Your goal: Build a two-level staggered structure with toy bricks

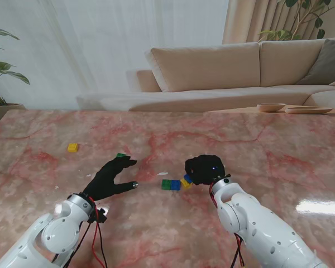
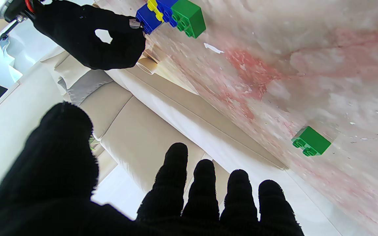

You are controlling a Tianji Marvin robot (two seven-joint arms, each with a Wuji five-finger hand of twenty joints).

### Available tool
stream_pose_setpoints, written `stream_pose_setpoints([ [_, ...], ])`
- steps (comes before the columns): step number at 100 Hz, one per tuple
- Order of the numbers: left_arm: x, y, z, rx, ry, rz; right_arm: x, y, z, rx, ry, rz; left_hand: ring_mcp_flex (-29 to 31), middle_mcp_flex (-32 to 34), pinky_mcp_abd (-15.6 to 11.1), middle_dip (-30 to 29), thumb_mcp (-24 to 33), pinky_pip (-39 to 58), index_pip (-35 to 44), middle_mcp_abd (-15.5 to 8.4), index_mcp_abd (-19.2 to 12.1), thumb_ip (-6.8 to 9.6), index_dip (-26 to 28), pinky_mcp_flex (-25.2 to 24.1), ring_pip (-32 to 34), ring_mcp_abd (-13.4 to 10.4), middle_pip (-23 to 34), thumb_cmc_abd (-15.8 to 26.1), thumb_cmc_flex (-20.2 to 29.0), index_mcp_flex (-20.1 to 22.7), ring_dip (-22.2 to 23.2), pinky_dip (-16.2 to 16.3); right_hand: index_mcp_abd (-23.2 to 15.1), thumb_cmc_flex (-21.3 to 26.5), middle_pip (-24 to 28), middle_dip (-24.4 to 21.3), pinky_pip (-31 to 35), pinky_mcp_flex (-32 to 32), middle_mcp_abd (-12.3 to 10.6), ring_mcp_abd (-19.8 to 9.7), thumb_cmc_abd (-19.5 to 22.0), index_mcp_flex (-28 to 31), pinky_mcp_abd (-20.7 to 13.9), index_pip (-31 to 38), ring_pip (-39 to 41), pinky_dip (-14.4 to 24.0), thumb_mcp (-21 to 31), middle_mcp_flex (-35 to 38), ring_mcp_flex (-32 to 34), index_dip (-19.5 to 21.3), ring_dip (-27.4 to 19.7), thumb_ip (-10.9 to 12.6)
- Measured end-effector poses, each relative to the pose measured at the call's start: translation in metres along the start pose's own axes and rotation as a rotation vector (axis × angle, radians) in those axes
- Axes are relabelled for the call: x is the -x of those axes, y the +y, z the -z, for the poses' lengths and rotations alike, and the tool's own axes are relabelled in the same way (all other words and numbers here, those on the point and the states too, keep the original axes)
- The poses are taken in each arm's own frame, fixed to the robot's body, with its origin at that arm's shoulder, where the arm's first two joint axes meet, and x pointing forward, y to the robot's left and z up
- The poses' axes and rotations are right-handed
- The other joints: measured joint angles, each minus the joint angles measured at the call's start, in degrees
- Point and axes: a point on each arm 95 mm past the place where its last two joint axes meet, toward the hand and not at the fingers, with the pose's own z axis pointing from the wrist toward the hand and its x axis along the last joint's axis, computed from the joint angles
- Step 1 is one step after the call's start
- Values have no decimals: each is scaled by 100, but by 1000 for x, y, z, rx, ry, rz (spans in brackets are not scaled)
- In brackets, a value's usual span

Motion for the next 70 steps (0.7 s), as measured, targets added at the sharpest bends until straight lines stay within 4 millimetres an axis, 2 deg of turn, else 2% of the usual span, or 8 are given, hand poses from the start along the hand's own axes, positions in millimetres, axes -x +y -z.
stream_pose_setpoints([
  [18, 0, 0, 0, 1, -1, 0, 1, -1, -2, -14, 2, -8, 0, 0, 0, 0, 0, 0, 0, 0, 0, 0, 0, 0, 0, 0, 0, 0, 0, 0, 0, 0, 55, -23, -23, -1, 0, 11, -6, 3, 48, 44, 0, 9, 0, 0, 108, 125, 0, 0, 51, -98],
  [55, 1, 0, 1, 2, -3, 1, 4, -2, -6, -41, 6, -30, 0, 0, 1, 0, 16, 0, 0, 0, 0, 0, 0, 0, 0, 0, 0, 0, 0, 0, 0, 0, 80, -104, 9, -62, 7, 99, 45, 65, 79, 89, 54, 44, -2, 0, 295, 303, 234, 1, 54, -101],
  [70, 1, 0, 1, 3, -2, 1, 5, -1, -6, -61, 15, -31, 0, 0, 1, 0, 16, 0, 0, 0, 0, 0, 0, 0, 0, 0, 0, 0, 0, 0, 0, 0, 133, -106, 13, -56, 10, 99, 234, 205, 167, 89, 117, 44, -2, 0, 295, 303, 237, 7, 59, -103],
])
